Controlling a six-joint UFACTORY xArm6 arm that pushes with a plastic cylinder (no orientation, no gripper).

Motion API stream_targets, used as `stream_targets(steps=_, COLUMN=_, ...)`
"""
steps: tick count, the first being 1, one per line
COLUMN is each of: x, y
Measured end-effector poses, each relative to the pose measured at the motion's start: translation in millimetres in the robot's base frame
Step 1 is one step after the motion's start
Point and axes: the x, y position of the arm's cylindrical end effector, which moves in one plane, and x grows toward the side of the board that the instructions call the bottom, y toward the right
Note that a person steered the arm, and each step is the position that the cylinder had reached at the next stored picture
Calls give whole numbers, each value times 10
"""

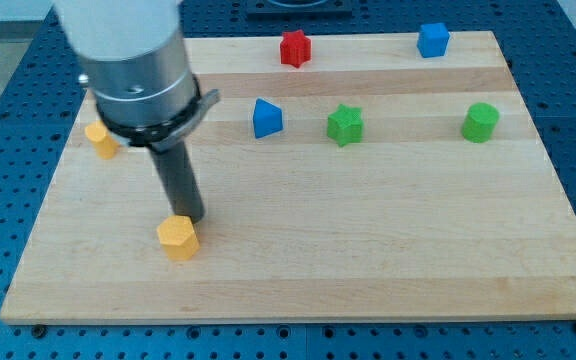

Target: Move the yellow hexagon to the bottom left corner

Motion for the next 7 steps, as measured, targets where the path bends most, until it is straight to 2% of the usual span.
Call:
stream_targets(steps=2, x=5, y=479)
stream_targets(steps=3, x=161, y=489)
stream_targets(steps=5, x=308, y=-226)
stream_targets(steps=7, x=343, y=-459)
